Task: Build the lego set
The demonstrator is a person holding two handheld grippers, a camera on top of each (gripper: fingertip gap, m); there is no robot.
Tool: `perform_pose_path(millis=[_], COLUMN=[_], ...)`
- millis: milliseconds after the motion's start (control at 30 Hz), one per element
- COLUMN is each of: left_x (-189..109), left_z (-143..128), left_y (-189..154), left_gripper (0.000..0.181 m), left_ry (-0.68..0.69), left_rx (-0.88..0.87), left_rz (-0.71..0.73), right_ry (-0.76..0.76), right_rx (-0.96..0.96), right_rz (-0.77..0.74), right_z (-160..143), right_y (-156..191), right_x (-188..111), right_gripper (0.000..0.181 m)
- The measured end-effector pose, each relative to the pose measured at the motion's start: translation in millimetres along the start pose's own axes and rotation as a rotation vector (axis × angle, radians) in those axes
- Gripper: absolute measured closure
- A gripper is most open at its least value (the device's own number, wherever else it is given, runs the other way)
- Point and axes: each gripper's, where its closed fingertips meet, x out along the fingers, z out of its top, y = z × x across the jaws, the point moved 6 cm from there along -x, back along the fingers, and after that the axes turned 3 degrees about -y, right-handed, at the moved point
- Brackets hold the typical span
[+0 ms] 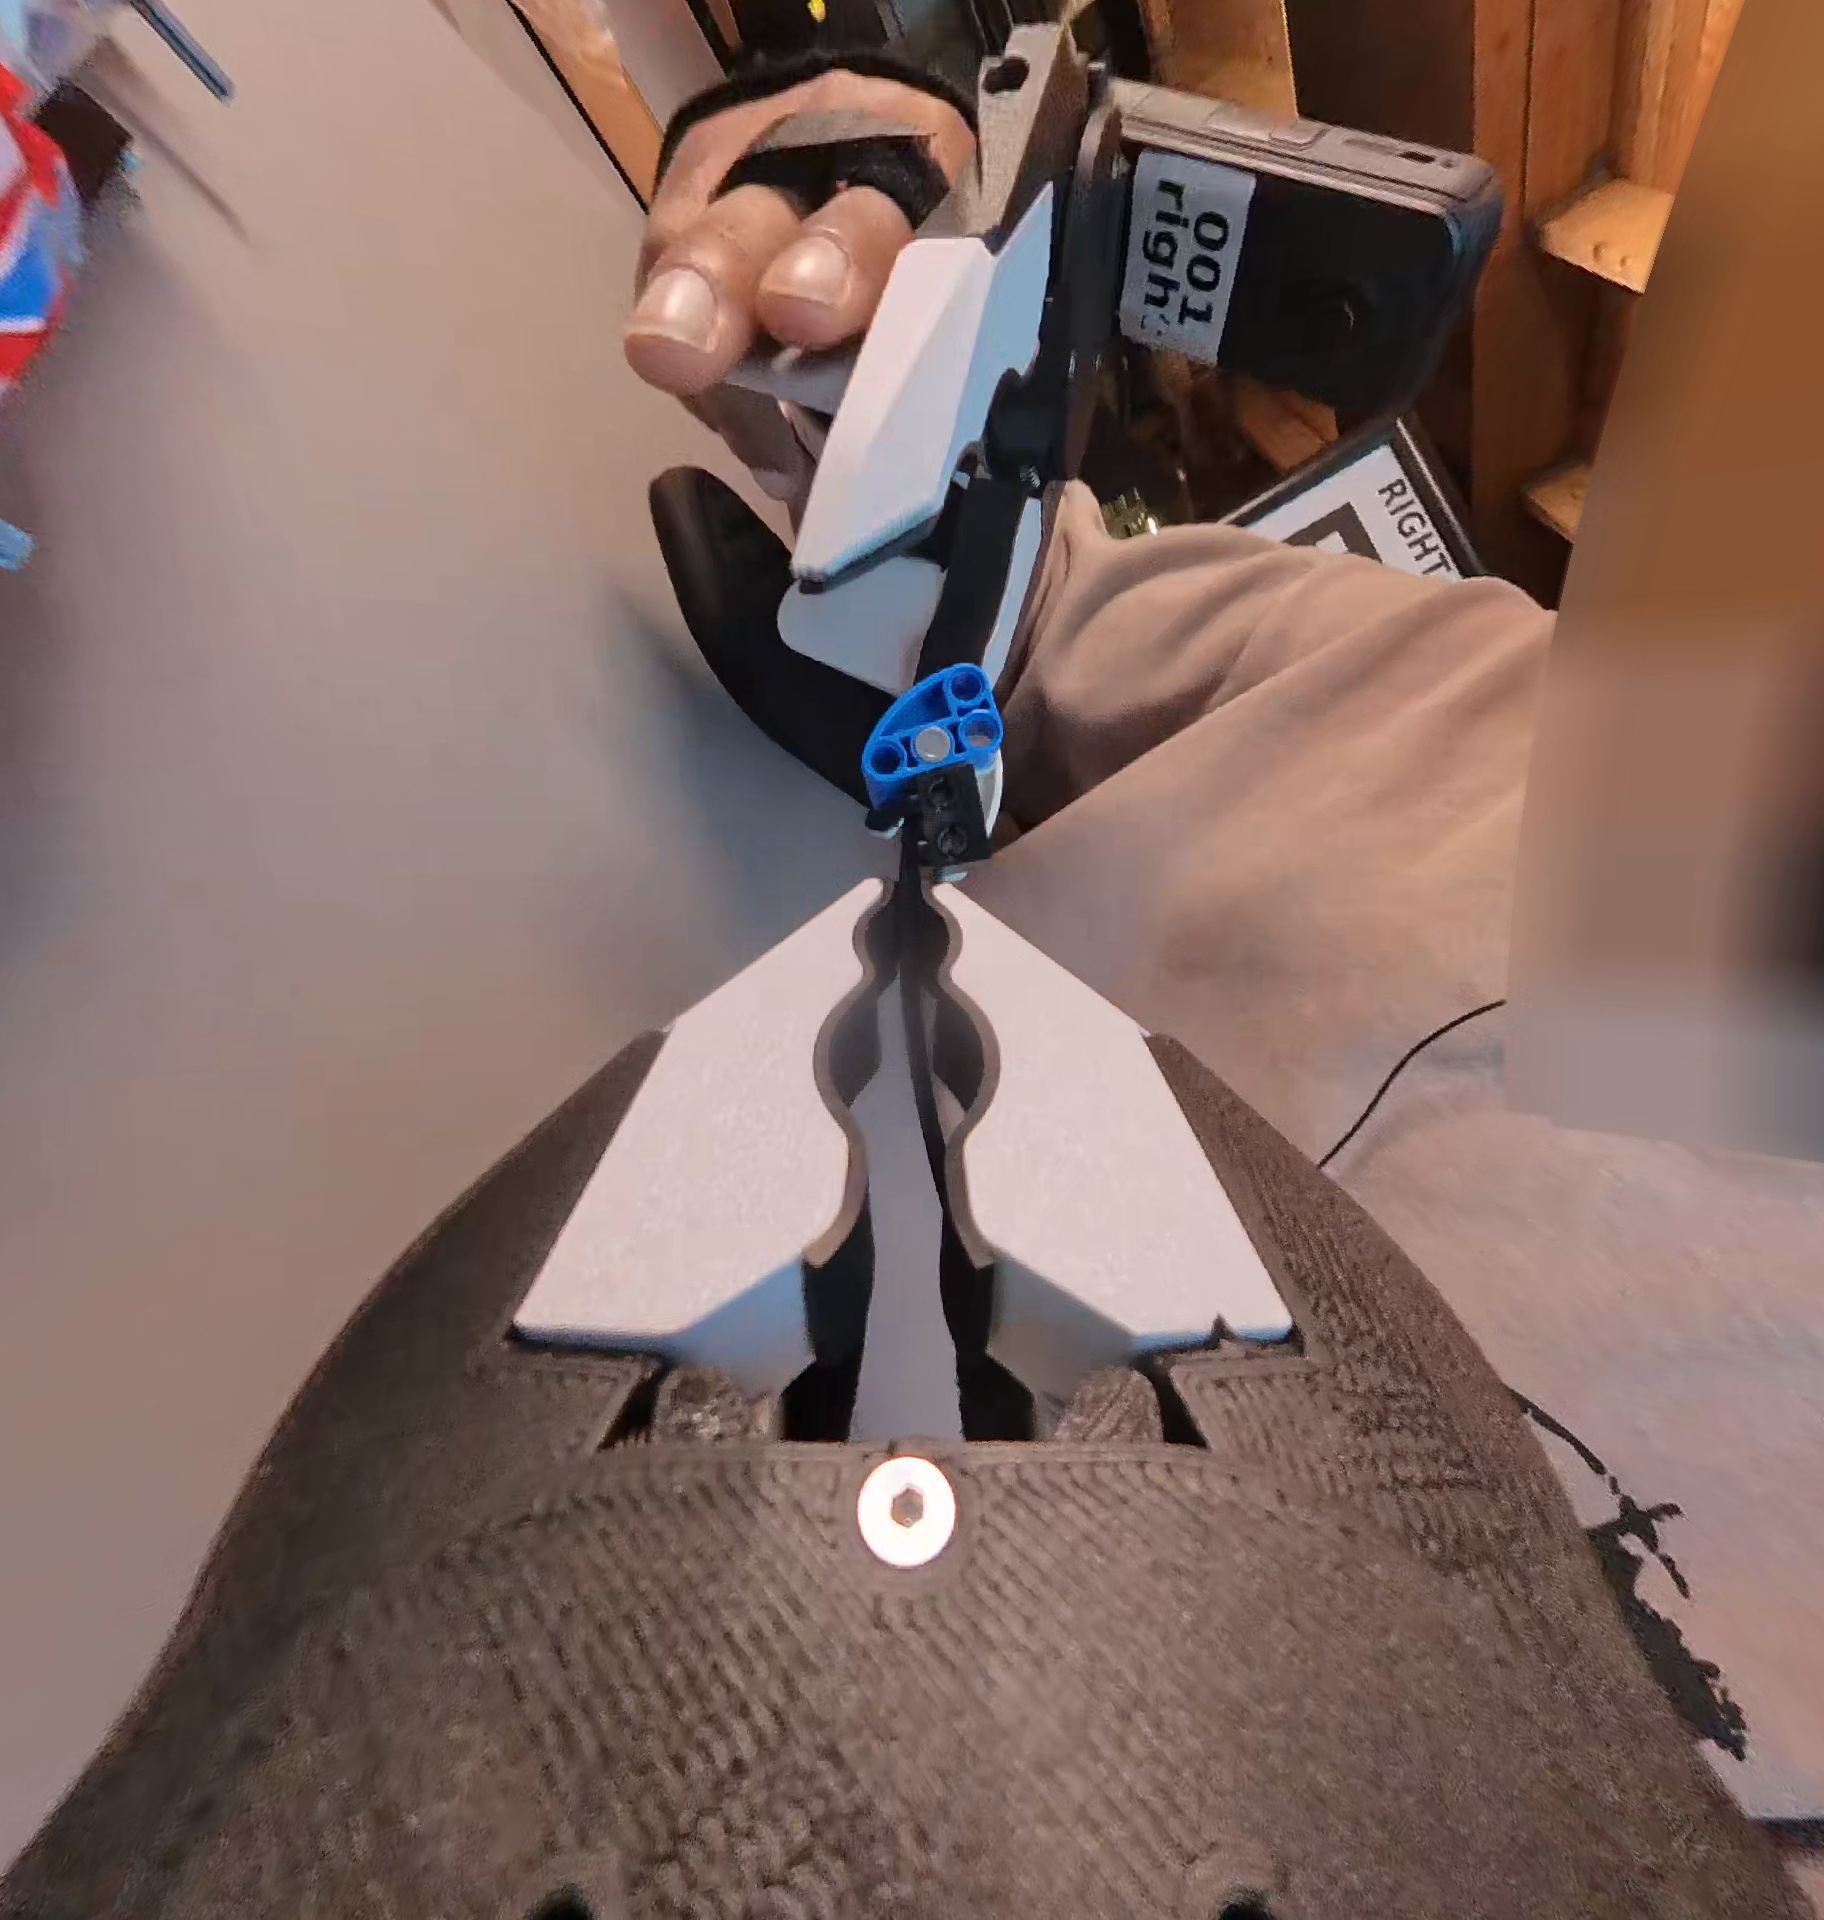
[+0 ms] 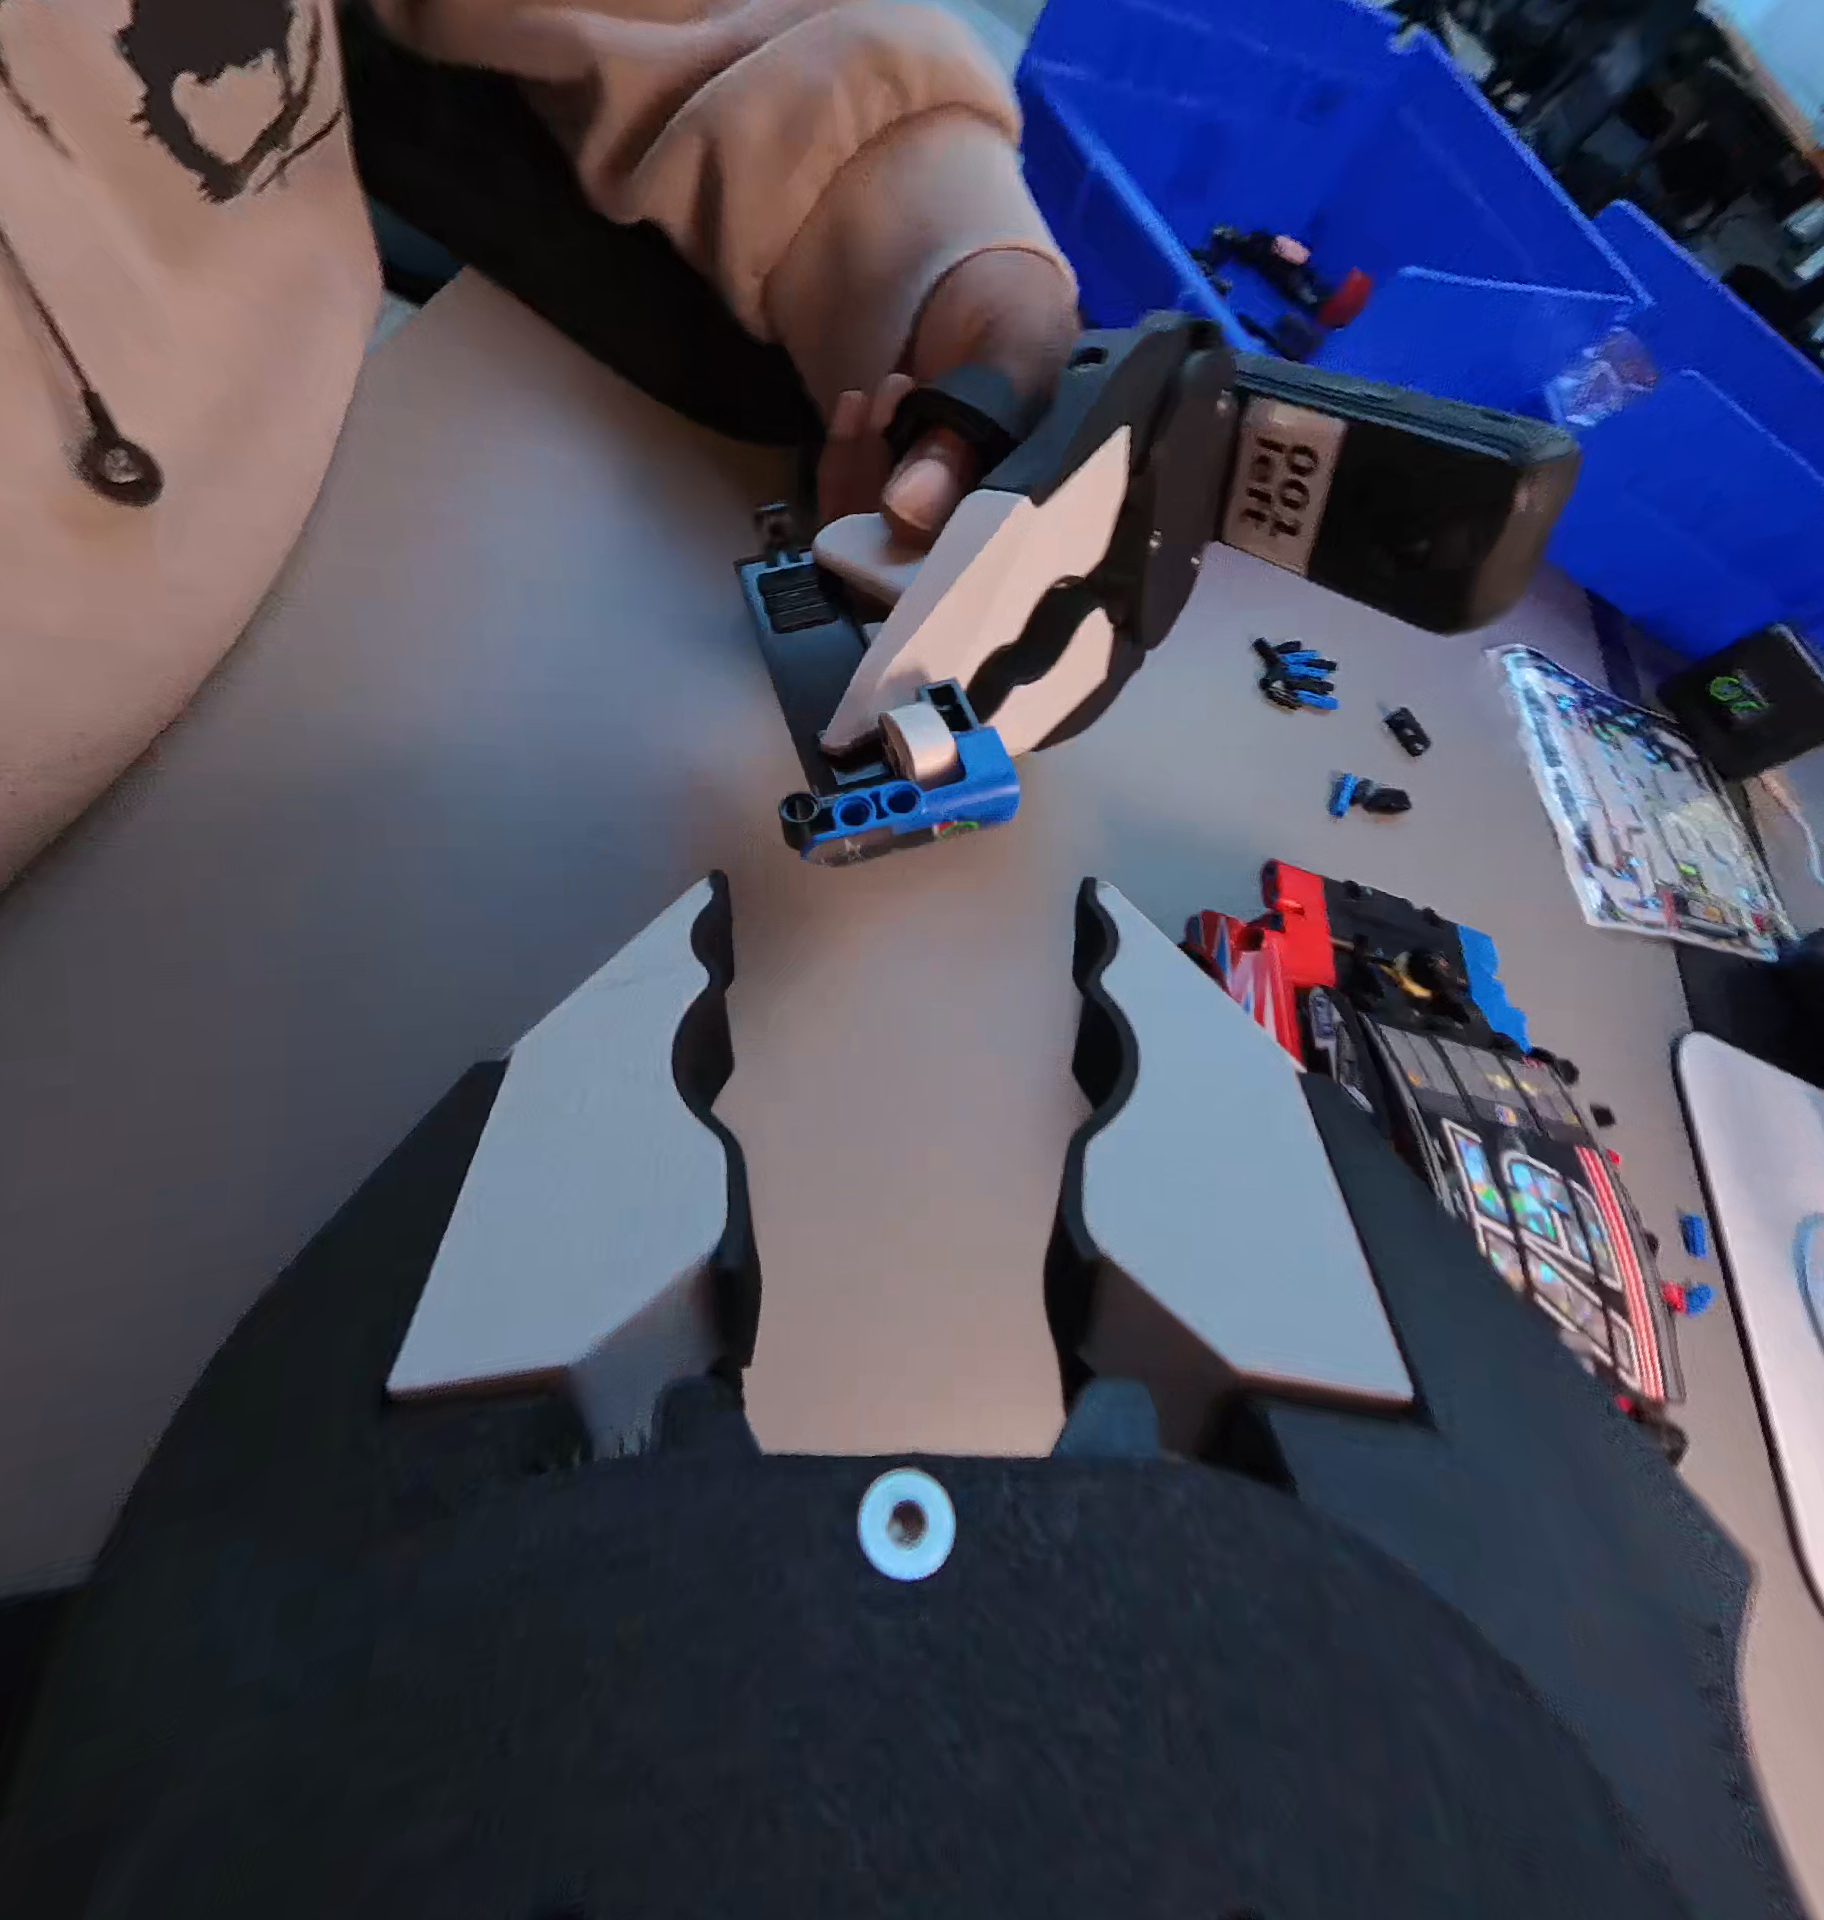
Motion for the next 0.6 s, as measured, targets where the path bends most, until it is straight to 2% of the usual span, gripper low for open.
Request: perform_pose_path(millis=[100,267,467,600], left_x=[11,14,13,10], left_z=[-9,-13,-10,-6], left_y=[-3,-3,3,3], left_gripper=[0.181,0.181,0.181,0.171], left_ry=[0.092,0.118,0.068,0.009], left_rx=[-0.004,-0.014,-0.026,0.016], left_rz=[-0.041,-0.050,0.018,0.054], right_ry=[-0.017,-0.020,0.013,0.014], right_rx=[-0.074,-0.091,-0.037,-0.013], right_rz=[0.085,0.187,0.117,0.021], right_z=[14,17,8,4], right_y=[10,22,20,8], right_x=[8,18,17,12], right_gripper=[0.117,0.139,0.140,0.140])
